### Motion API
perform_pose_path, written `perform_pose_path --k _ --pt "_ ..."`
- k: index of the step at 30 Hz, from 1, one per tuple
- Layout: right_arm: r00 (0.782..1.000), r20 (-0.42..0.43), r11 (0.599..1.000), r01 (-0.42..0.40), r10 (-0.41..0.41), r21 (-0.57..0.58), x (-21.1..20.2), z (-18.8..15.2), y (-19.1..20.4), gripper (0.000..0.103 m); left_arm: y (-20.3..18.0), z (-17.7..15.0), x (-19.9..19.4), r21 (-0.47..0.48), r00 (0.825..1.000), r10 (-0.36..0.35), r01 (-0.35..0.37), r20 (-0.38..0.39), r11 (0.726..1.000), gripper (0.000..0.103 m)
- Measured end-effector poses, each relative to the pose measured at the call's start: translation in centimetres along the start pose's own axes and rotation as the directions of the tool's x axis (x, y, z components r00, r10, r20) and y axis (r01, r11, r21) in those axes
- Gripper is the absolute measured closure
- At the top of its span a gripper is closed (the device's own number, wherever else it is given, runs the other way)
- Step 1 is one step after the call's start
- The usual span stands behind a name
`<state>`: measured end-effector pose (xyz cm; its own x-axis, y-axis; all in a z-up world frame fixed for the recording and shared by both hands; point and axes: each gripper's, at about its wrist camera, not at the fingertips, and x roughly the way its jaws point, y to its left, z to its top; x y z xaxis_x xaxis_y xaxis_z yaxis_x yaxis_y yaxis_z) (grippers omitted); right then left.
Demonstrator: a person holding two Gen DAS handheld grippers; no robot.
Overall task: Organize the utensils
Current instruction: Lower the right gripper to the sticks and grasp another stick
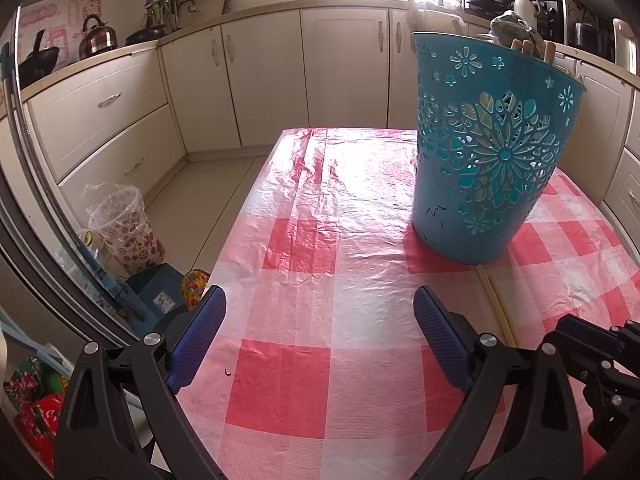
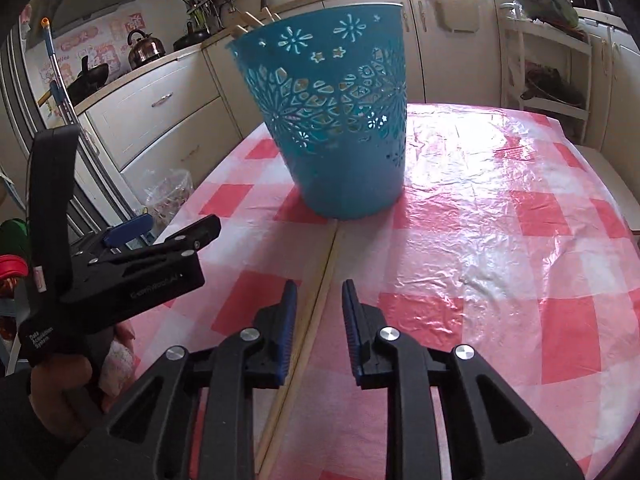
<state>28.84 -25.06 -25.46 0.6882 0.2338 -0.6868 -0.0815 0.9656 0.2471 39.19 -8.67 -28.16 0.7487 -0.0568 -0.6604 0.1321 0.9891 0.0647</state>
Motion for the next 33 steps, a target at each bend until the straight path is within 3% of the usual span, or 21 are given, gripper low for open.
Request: perform_pose_path --k 5,15,20,22,27,29,33 --pt "0.997 -0.074 0.999 0.038 -0.038 -0.004 2.0 -0.7 0.1 0.088 0.0 0.0 -0.1 0.002 1.0 -0.004 0.004 0.006 1.0 0.012" --pt "0.988 -0.099 0.99 0.111 -0.12 -0.089 1.7 -0.8 -0.5 0.094 -0.1 0.0 0.0 0.006 1.0 -0.011 0.011 -0.006 1.0 0.012" --pt "0.986 -0.092 0.99 0.14 -0.142 -0.034 -0.2 -1.5 -4.3 0.096 -0.4 0.3 0.5 0.01 0.997 -0.041 0.042 -0.062 0.999 0.012" --pt "0.986 -0.095 0.99 0.138 -0.136 0.015 -0.7 -1.6 -5.6 0.096 -1.0 0.6 0.3 -0.02 0.991 -0.099 0.097 -0.085 0.995 0.012" --pt "0.991 -0.09 0.991 0.108 -0.102 0.074 -0.8 -1.4 -6.4 0.095 -6.0 0.8 0.1 0.044 0.979 -0.153 0.161 -0.138 0.986 0.012" --pt "0.992 -0.088 0.992 0.097 -0.089 0.083 -0.9 -1.5 -6.7 0.095 -7.9 0.6 0.6 0.091 0.979 -0.13 0.146 -0.159 0.985 0.018" --pt "0.994 -0.086 0.992 0.077 -0.069 0.098 -1.0 -1.5 -7.0 0.095 -10.0 0.4 1.7 0.118 0.973 -0.102 0.129 -0.209 0.985 0.045"
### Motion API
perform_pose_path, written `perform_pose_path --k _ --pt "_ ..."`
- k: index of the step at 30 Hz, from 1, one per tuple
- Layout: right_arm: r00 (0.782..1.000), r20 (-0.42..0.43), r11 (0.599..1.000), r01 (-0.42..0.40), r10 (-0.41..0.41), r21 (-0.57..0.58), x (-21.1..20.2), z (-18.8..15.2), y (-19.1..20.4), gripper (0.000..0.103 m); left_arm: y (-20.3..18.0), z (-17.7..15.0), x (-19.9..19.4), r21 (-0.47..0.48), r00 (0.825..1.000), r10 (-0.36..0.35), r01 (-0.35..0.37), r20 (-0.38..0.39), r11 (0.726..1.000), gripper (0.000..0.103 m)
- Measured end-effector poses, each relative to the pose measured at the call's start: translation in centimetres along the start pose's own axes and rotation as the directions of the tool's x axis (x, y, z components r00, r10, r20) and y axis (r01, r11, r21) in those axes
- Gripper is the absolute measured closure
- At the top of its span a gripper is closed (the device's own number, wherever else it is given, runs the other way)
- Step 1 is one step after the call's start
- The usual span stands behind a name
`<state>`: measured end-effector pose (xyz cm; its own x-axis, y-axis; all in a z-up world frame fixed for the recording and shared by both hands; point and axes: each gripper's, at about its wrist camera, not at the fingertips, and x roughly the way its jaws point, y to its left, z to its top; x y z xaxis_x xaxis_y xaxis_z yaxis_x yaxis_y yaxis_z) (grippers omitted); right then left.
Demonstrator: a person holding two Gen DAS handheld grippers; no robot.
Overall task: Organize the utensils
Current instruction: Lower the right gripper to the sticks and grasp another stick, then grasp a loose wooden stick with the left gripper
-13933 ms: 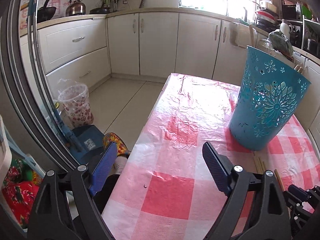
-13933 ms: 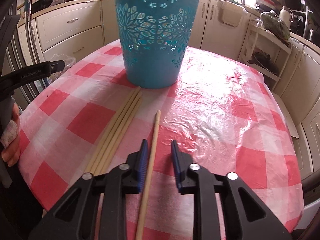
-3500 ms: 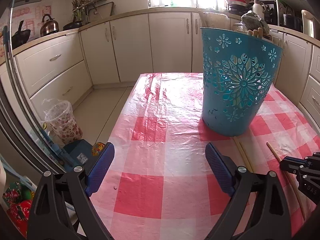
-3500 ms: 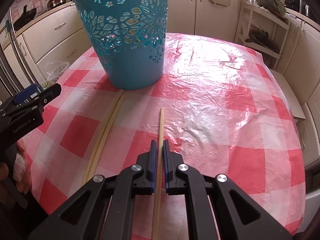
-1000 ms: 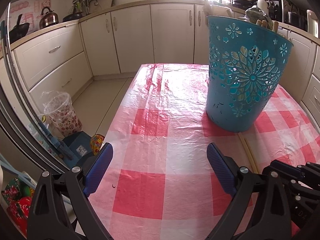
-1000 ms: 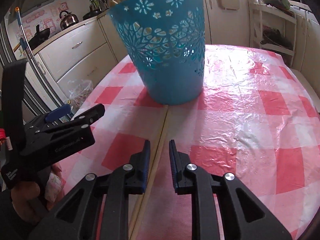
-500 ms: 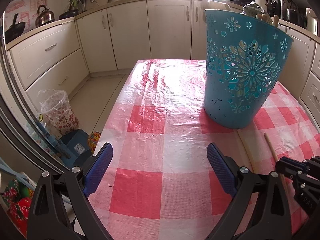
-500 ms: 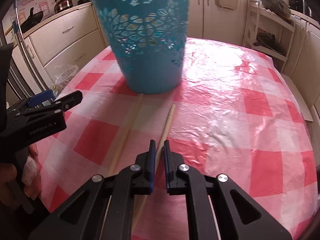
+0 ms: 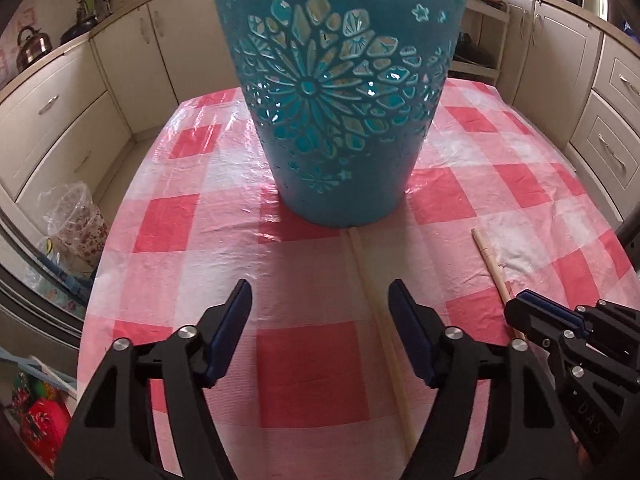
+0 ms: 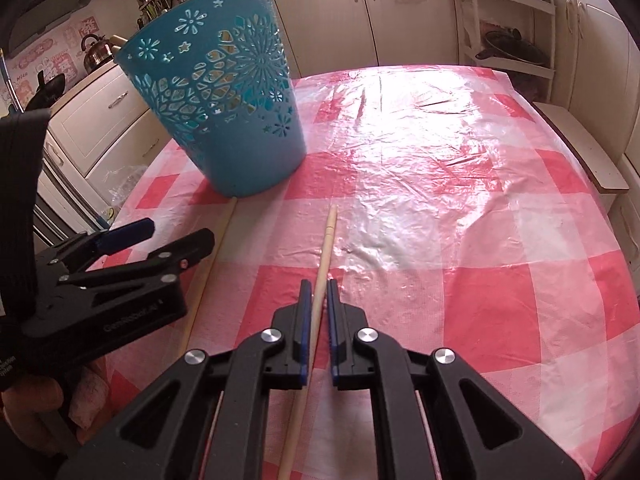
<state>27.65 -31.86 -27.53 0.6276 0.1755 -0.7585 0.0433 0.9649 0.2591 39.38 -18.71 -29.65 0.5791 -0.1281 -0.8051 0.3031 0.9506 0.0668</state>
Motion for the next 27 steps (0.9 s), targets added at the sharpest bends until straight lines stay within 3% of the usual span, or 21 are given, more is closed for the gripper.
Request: perform_pose_path --k 4,6,8,17,19,21,25,27 --pt "1.0 0.005 1.0 -0.009 0.009 0.011 0.0 0.1 -0.1 0.094 -0.9 -0.3 0.4 0.005 1.0 -0.007 0.007 -0.016 1.0 0.062" --pt "1.0 0.007 1.0 -0.016 0.016 0.016 0.1 0.1 -0.2 0.094 -1.3 -0.5 0.3 0.006 1.0 -0.019 0.019 -0.016 1.0 0.084" --pt "1.0 0.006 1.0 -0.018 0.018 0.018 0.1 0.2 -0.3 0.094 -1.3 -0.8 0.1 -0.005 0.999 -0.025 0.025 -0.021 1.0 0.096" --pt "1.0 -0.007 1.0 -0.029 0.029 -0.003 -0.1 0.0 0.3 0.093 0.6 -3.5 -2.1 -0.035 0.997 -0.071 0.07 -0.026 0.997 0.098" --pt "1.0 0.003 1.0 -0.025 0.025 0.005 0.0 0.2 0.3 0.077 0.9 -3.3 -1.9 -0.036 0.997 -0.067 0.066 -0.038 0.997 0.098" --pt "1.0 0.016 1.0 -0.015 0.015 0.004 0.2 0.4 0.4 0.073 1.1 -2.8 -1.6 -0.046 0.997 -0.061 0.059 -0.046 0.997 0.098" --pt "1.0 0.022 1.0 0.001 0.0 -0.023 0.5 0.5 0.8 0.073 0.9 -2.2 -1.0 -0.046 0.998 -0.047 0.045 -0.047 0.998 0.097" --pt "0.999 0.028 0.998 0.037 -0.036 -0.052 0.5 0.4 1.2 0.083 1.0 -1.9 -0.8 -0.052 0.998 -0.045 0.042 -0.048 0.998 0.097"
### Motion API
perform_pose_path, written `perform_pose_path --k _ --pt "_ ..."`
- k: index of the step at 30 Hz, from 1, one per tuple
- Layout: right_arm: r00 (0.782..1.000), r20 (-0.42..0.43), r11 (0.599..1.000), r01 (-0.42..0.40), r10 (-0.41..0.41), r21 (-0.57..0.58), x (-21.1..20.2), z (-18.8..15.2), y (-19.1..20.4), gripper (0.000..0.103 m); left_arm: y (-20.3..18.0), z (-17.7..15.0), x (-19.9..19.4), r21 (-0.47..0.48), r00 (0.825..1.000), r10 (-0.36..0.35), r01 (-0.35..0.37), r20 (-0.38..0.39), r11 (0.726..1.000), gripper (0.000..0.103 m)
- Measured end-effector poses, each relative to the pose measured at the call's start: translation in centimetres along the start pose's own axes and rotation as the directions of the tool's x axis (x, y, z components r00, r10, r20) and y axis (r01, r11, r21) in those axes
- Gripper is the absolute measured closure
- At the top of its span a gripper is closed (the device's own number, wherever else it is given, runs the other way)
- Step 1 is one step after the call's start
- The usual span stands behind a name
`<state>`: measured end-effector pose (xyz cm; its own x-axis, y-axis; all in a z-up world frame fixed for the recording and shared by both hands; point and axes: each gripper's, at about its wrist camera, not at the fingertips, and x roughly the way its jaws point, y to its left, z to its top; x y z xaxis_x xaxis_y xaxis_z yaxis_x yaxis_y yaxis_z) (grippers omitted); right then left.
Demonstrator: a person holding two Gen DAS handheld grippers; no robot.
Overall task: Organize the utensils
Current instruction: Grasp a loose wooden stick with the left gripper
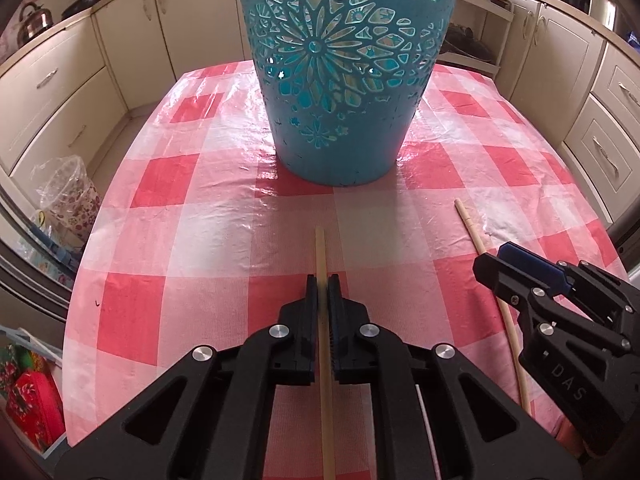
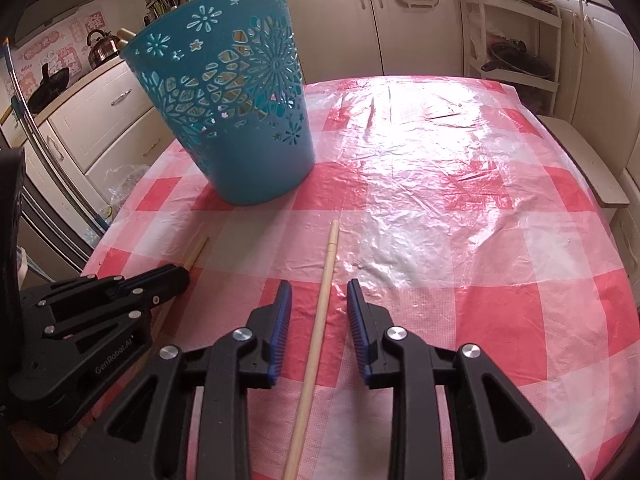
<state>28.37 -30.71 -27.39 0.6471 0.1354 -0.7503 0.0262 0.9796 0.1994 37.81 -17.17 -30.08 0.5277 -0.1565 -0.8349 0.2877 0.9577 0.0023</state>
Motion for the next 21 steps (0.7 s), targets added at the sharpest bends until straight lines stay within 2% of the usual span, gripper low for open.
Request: perform_pose_path --k 1,6,13,18,21 --pt "1.0 -0.003 1.0 0.006 -0.006 -0.007 0.1 0.0 0.0 0.096 0.1 0.2 0.1 -0.005 1.0 0.001 -0.001 0.0 1.0 0.097" --pt "0.999 -0.041 0.999 -0.028 0.027 -0.037 -0.1 -0.1 0.3 0.096 0.4 0.3 0.3 -0.01 1.0 -0.004 0.004 0.0 1.0 0.096" --pt "1.0 -0.025 0.999 -0.013 0.012 -0.048 0.2 -0.2 0.5 0.095 0.1 0.1 0.2 0.007 1.0 -0.015 0.014 0.012 1.0 0.091" --pt "1.0 -0.016 0.998 -0.004 0.003 -0.056 0.3 -0.2 0.7 0.095 -0.5 -0.1 0.2 0.033 1.0 -0.013 0.012 0.025 0.999 0.082" --pt "1.0 -0.015 0.998 0.0 -0.001 -0.059 0.3 -0.2 0.7 0.095 -0.7 -0.2 0.2 0.039 0.999 -0.006 0.005 0.036 0.999 0.082"
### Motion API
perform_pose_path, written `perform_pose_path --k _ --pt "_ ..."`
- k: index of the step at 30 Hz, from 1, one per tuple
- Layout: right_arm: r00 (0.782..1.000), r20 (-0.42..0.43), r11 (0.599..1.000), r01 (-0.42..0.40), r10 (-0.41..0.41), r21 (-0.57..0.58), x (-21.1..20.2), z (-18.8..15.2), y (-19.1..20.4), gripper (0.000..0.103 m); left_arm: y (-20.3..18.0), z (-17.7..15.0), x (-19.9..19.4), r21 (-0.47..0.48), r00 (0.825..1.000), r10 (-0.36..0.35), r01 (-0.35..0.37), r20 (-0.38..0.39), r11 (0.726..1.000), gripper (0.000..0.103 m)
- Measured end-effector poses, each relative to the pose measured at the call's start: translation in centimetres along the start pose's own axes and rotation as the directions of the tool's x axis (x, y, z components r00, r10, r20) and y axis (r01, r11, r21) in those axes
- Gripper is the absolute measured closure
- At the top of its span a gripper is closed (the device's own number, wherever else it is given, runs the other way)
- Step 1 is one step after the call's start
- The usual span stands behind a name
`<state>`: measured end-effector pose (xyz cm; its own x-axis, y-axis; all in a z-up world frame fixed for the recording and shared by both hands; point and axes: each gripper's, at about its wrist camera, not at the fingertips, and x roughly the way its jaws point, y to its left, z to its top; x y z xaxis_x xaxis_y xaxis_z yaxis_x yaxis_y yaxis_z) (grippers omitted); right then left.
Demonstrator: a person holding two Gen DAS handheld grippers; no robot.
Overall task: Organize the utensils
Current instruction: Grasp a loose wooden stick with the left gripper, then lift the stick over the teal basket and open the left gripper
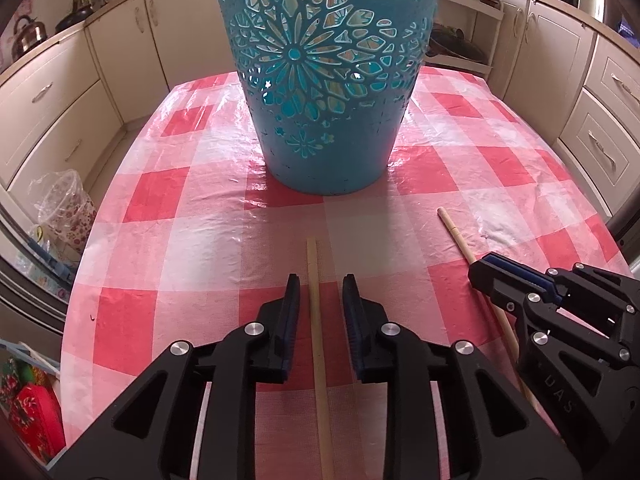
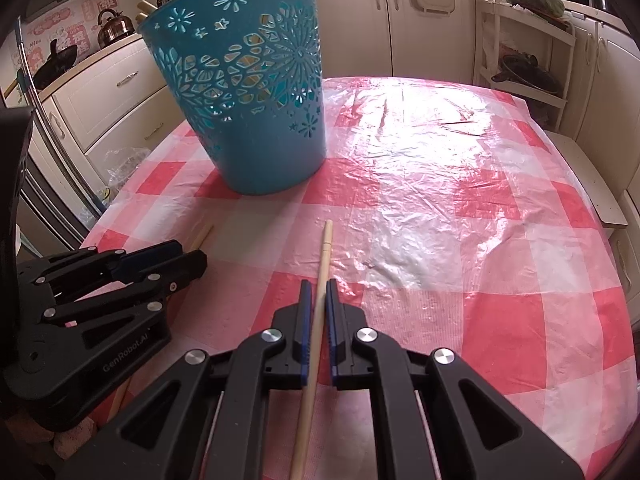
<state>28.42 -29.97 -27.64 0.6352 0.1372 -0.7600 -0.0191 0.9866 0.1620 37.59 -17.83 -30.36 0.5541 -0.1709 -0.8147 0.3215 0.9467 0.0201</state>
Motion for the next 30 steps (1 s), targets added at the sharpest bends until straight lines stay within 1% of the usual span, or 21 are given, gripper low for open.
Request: perform_pose_path --k 2,3,4,6,8,14,17,21,24,27,30 --pt "1.0 0.0 1.0 0.003 -0.003 -0.004 0.0 0.0 0.1 0.095 0.0 0.0 0.0 0.001 1.0 0.0 0.0 0.004 1.0 0.084" --pt "1.0 0.0 1.0 0.005 -0.005 -0.006 -0.1 -0.1 0.2 0.095 0.1 0.0 0.0 0.002 1.0 -0.004 0.004 0.006 1.0 0.096" --pt "1.0 0.0 1.0 0.006 -0.006 -0.007 -0.1 -0.1 0.2 0.095 0.1 0.0 0.0 0.001 1.0 -0.015 0.015 0.005 1.0 0.098" --pt "1.0 0.001 1.0 0.005 -0.005 -0.005 -0.1 -0.1 0.2 0.095 0.6 0.0 -0.1 -0.02 1.0 -0.027 0.027 -0.001 0.999 0.098" --pt "1.0 0.002 1.0 0.002 -0.002 0.0 -0.1 -0.1 0.2 0.095 1.4 0.0 -0.5 -0.047 1.0 -0.024 0.024 0.008 0.999 0.098" --pt "1.0 0.001 1.0 -0.019 0.019 0.022 -0.1 0.0 -0.3 0.095 5.3 0.8 -3.9 -0.15 0.996 -0.021 0.034 0.083 0.988 0.098" --pt "1.0 0.001 1.0 -0.016 0.016 0.019 -0.1 0.0 -0.3 0.095 7.1 1.7 -6.1 -0.194 0.99 -0.019 0.046 0.137 0.98 0.098" --pt "1.0 0.002 1.0 -0.016 0.016 0.017 -0.1 0.0 -0.4 0.094 8.6 3.6 -9.9 -0.222 0.969 -0.027 0.083 0.246 0.971 0.098" --pt "1.0 0.004 1.0 -0.018 0.018 0.013 -0.1 -0.1 -0.3 0.091 8.8 5.8 -12.6 -0.216 0.944 -0.033 0.109 0.328 0.97 0.098" --pt "1.0 0.005 1.0 -0.019 0.019 0.006 -0.1 -0.1 -0.1 0.089 8.8 8.2 -15.1 -0.208 0.91 -0.047 0.145 0.413 0.967 0.098" --pt "1.0 0.005 1.0 -0.02 0.02 0.006 -0.1 -0.1 0.0 0.088 8.6 10.5 -16.6 -0.202 0.877 -0.06 0.176 0.477 0.963 0.098"
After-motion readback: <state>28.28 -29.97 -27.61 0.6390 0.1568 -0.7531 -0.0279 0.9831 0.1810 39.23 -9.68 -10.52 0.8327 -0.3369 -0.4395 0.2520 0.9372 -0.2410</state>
